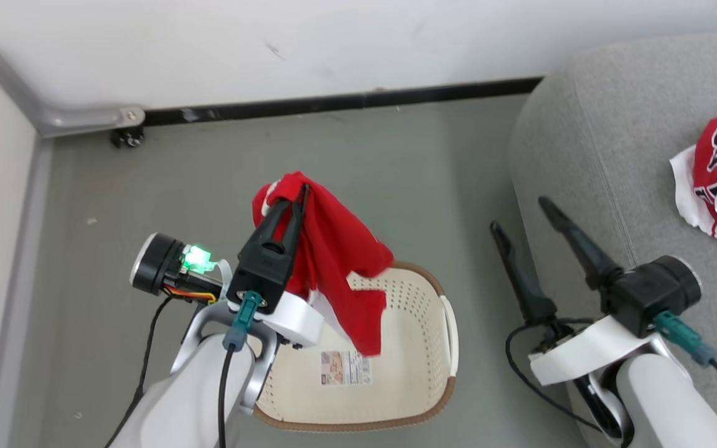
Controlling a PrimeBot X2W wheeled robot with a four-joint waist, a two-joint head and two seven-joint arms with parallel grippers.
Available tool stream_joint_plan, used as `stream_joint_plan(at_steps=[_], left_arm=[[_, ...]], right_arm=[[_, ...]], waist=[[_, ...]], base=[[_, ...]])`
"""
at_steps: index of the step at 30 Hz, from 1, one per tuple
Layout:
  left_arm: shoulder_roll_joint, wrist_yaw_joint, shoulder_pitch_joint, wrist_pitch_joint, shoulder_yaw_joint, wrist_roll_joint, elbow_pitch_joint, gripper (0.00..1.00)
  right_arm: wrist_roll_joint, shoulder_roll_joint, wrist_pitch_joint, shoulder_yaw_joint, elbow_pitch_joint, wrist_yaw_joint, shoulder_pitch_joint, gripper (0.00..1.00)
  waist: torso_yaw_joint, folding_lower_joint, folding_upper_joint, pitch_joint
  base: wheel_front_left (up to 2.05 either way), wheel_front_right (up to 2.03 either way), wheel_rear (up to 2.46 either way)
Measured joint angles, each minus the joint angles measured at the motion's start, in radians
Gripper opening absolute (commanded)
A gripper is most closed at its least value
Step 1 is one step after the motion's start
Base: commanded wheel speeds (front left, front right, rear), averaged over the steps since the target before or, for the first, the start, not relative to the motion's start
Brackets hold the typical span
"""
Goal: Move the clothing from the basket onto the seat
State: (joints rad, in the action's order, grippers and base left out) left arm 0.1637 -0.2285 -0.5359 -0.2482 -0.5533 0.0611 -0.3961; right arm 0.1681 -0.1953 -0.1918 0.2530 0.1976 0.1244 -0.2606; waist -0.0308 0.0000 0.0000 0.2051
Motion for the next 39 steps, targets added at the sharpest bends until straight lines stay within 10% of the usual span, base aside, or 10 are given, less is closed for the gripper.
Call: stream_joint_plan(at_steps=[39], left_arm=[[0.023,0.072,0.048,0.041,-0.104,-0.023,0.276,0.00]], right_arm=[[0.268,-0.199,0.144,0.491,-0.061,0.000,0.061,1.00]], waist=[[0.145,-0.0001,0.0000,-0.242]], base=[[0.00,0.00,0.00]])
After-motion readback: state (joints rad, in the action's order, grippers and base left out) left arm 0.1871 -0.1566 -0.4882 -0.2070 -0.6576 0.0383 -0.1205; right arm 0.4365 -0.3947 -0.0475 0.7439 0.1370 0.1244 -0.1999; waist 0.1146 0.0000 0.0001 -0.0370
